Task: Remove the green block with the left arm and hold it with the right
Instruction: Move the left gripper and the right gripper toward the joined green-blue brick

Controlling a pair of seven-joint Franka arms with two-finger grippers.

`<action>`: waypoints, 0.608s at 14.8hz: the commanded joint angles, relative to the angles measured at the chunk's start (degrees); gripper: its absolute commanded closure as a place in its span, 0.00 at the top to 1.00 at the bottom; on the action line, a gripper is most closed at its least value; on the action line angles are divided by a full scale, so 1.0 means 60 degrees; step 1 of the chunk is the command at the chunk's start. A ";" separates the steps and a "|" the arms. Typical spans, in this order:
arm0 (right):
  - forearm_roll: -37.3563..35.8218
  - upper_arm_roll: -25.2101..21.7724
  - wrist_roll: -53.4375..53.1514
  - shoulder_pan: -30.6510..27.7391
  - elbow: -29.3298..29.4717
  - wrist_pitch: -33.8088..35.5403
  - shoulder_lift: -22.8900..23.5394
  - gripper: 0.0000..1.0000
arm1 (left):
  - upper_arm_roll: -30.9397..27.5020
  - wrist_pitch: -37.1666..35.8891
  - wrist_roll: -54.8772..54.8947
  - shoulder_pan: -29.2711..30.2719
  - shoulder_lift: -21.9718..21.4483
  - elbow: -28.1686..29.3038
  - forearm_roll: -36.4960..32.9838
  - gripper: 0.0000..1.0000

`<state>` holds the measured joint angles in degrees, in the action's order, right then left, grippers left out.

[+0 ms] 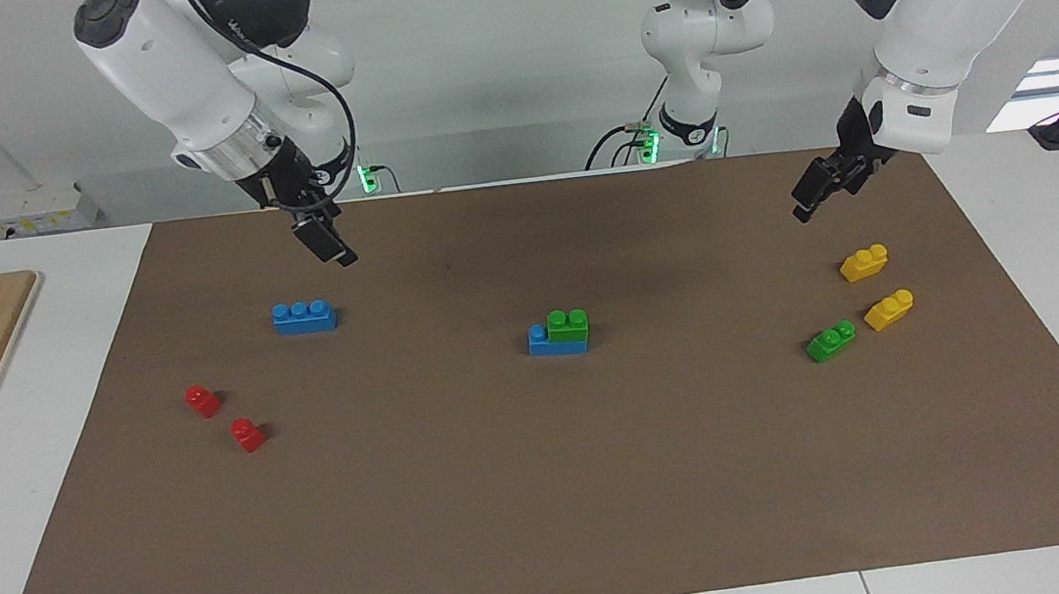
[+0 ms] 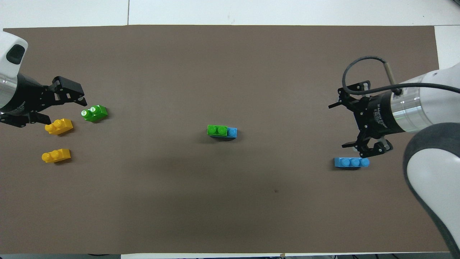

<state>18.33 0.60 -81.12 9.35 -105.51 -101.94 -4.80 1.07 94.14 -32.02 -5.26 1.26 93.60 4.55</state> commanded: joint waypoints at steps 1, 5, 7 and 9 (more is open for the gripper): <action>0.0488 0.0017 -0.0542 0.0112 -0.0520 -0.0718 -0.0066 0.99 | -0.0076 0.0918 -0.1821 -0.0542 -0.0561 0.1008 0.0121 1.00; 0.0942 0.0017 -0.1842 0.0653 -0.0710 -0.1684 0.0447 0.99 | -0.0062 0.1316 -0.3302 -0.0939 -0.0796 0.1553 0.0135 1.00; 0.1191 0.0017 -0.2416 0.0698 -0.0857 -0.2314 0.0754 0.99 | -0.0062 0.1360 -0.4253 -0.1157 -0.0884 0.1713 0.0135 1.00; 0.1309 0.0017 -0.2622 0.0975 -0.1017 -0.2797 0.1033 0.99 | -0.0062 0.1578 -0.4871 -0.1173 -0.0986 0.1962 0.0135 1.00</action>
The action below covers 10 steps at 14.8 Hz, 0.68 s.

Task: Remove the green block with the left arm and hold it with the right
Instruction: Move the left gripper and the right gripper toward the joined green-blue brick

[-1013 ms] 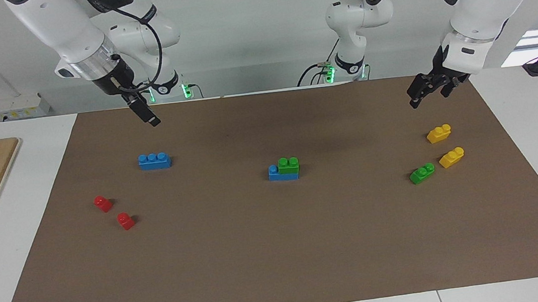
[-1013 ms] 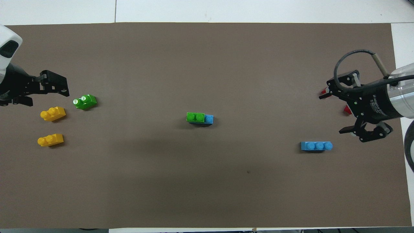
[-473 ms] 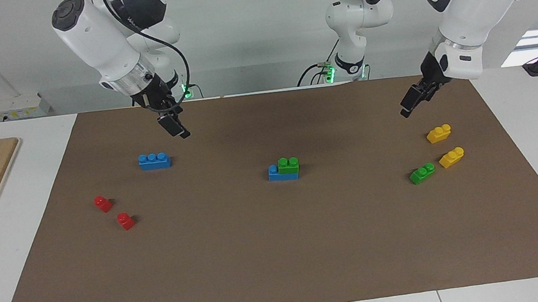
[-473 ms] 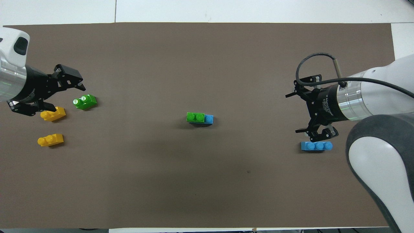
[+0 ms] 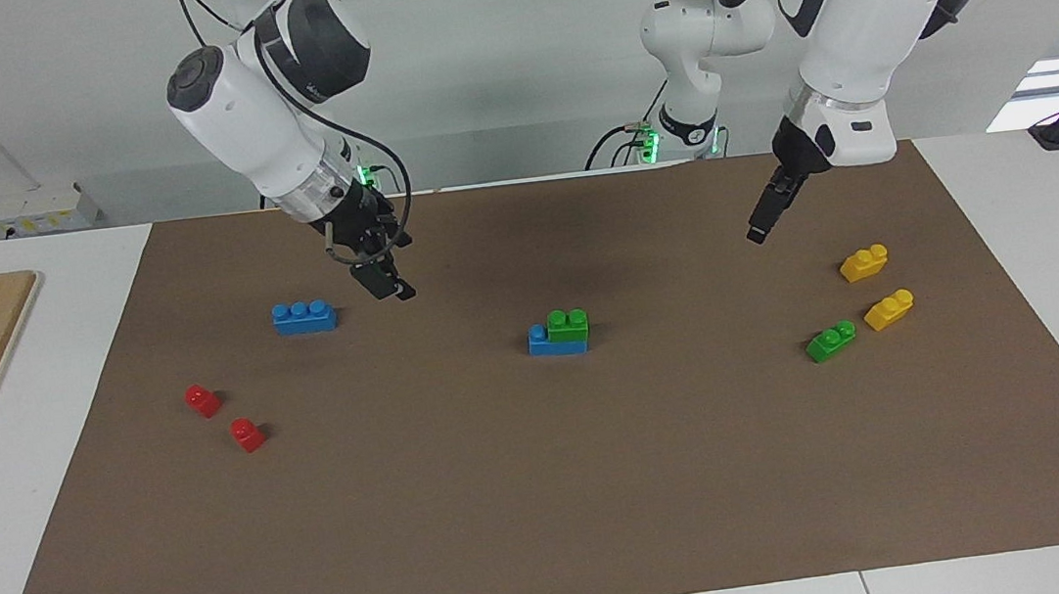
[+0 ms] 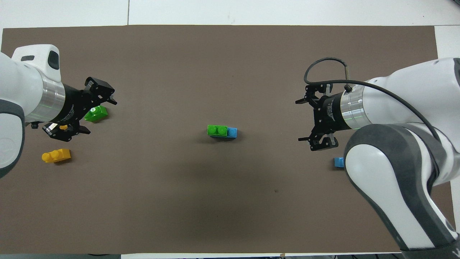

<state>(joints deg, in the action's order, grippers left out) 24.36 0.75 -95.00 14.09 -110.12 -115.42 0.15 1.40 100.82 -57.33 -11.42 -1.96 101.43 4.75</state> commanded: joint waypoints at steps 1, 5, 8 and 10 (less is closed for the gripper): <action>0.0305 -0.0007 -0.0352 0.0316 -0.0439 -0.0959 0.0267 1.00 | -0.0116 0.0786 -0.0770 -0.0162 -0.0450 0.0760 0.0102 1.00; 0.0523 -0.0007 -0.0397 0.0742 -0.0500 -0.1693 0.0794 1.00 | -0.0102 0.1330 -0.2261 -0.0424 -0.0333 0.0893 0.0219 1.00; 0.0787 -0.0007 -0.0382 0.1151 -0.0529 -0.2294 0.1175 1.00 | -0.0102 0.1434 -0.3055 -0.0455 -0.0260 0.0981 0.0234 1.00; 0.0861 -0.0007 -0.0397 0.1341 -0.0558 -0.2718 0.1452 1.00 | -0.0102 0.1449 -0.3697 -0.0586 -0.0129 0.1025 0.0321 1.00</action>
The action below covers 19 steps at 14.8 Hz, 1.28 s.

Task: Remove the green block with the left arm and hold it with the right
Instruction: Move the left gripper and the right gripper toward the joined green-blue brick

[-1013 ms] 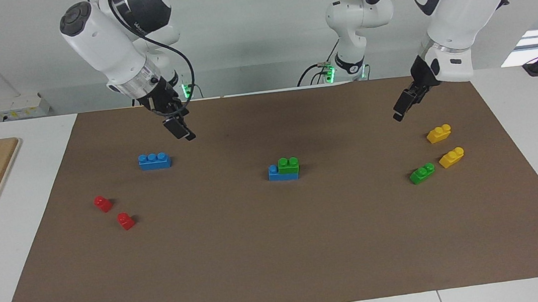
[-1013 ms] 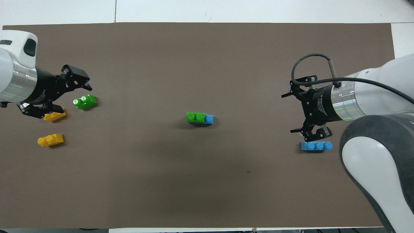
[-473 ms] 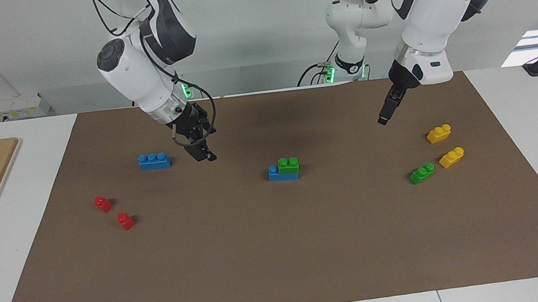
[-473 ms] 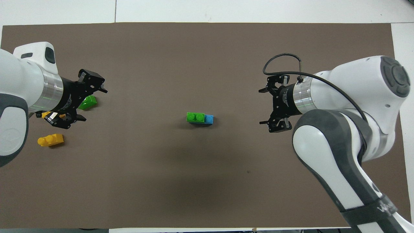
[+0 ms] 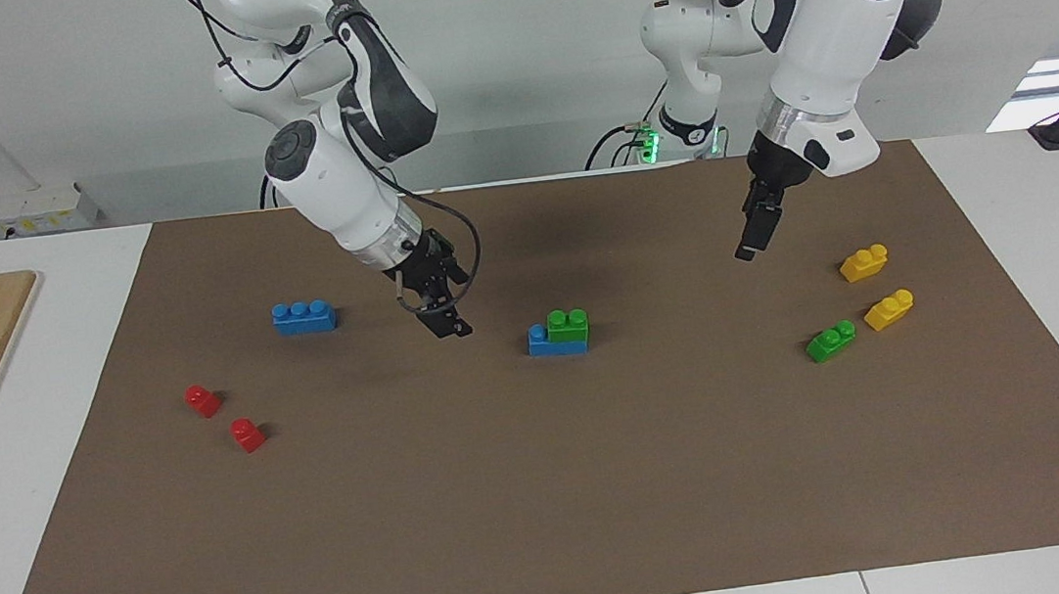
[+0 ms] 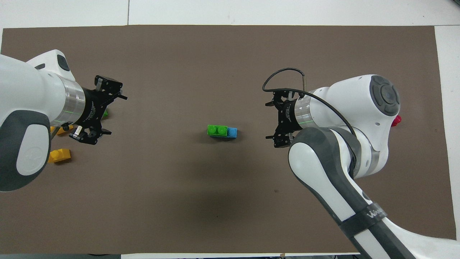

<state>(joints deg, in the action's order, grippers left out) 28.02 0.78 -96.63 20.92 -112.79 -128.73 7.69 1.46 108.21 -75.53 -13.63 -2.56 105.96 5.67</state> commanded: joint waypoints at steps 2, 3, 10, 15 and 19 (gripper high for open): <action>0.0529 -0.0013 -0.0110 0.0467 -0.0114 -0.0999 0.0461 1.00 | -0.0112 0.0260 -0.1660 -0.0262 0.0381 0.0196 0.0432 1.00; 0.0559 -0.0013 -0.0110 0.0628 -0.0157 -0.1204 0.0549 1.00 | -0.0112 0.0377 -0.2144 -0.0523 0.0470 0.0167 0.0432 1.00; 0.1204 -0.0013 -0.0125 0.1332 -0.0524 -0.2228 0.1046 1.00 | -0.0068 0.0874 -0.4229 -0.1420 0.1262 -0.0172 0.0461 1.00; 0.1349 -0.0013 -0.0110 0.1654 -0.0494 -0.2933 0.1633 1.00 | -0.0068 0.1710 -0.5532 -0.1828 0.1935 -0.0288 0.0447 1.00; 0.1482 -0.0013 -0.0052 0.1772 -0.0494 -0.3387 0.1985 1.00 | -0.0068 0.1959 -0.5649 -0.2079 0.1965 -0.0244 0.0447 1.00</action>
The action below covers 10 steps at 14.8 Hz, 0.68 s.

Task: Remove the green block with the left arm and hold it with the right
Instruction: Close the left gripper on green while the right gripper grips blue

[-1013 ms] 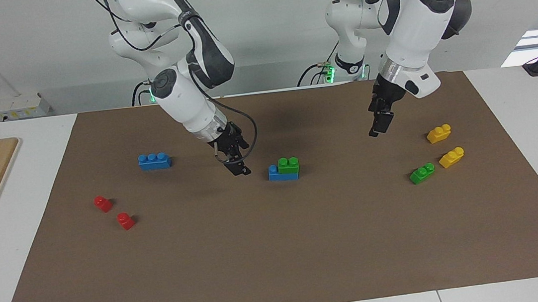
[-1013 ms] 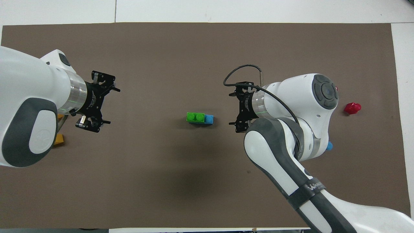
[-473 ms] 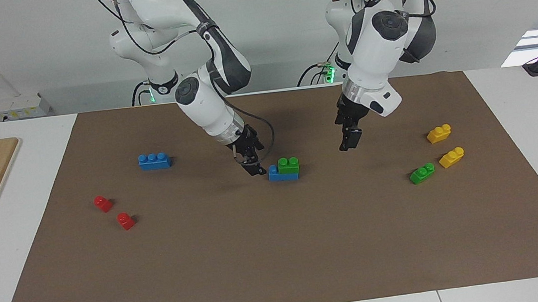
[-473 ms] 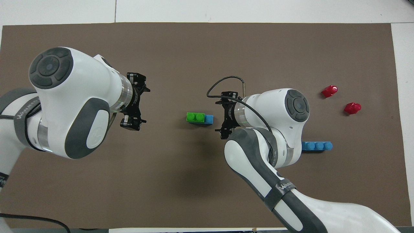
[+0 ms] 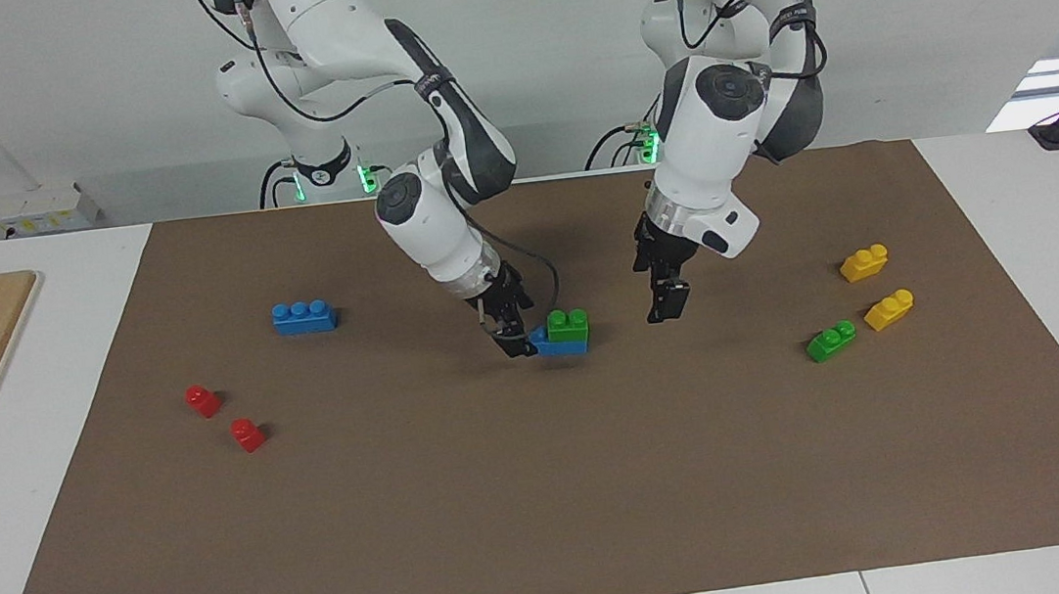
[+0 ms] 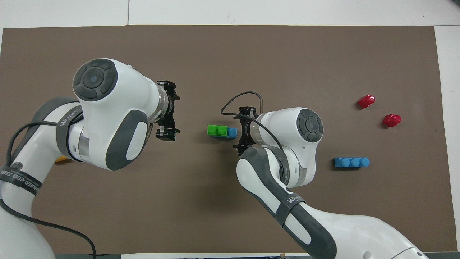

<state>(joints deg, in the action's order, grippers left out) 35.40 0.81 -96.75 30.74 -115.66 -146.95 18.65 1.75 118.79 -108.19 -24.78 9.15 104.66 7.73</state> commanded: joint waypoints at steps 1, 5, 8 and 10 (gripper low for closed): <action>0.0267 -0.0017 -0.0047 0.0207 -0.0015 -0.0482 0.0231 1.00 | -0.0115 0.0400 -0.0424 -0.0453 0.0027 0.0002 0.0103 1.00; 0.0267 -0.0017 -0.0033 0.0223 -0.0015 -0.0644 0.0378 1.00 | -0.0130 0.0827 -0.0953 -0.0822 0.0350 0.0090 0.0103 1.00; 0.0267 -0.0017 -0.0033 0.0252 -0.0015 -0.0850 0.0524 1.00 | -0.0130 0.0885 -0.1392 -0.0953 0.0437 0.0134 0.0103 1.00; 0.0267 -0.0017 -0.0047 0.0266 -0.0015 -0.1010 0.0568 1.00 | -0.0145 0.0929 -0.1509 -0.1143 0.0496 0.0337 0.0088 1.00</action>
<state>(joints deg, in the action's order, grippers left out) 35.44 0.76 -96.75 31.86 -115.65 -150.85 21.42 1.76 122.86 -115.52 -29.72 12.09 104.89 7.74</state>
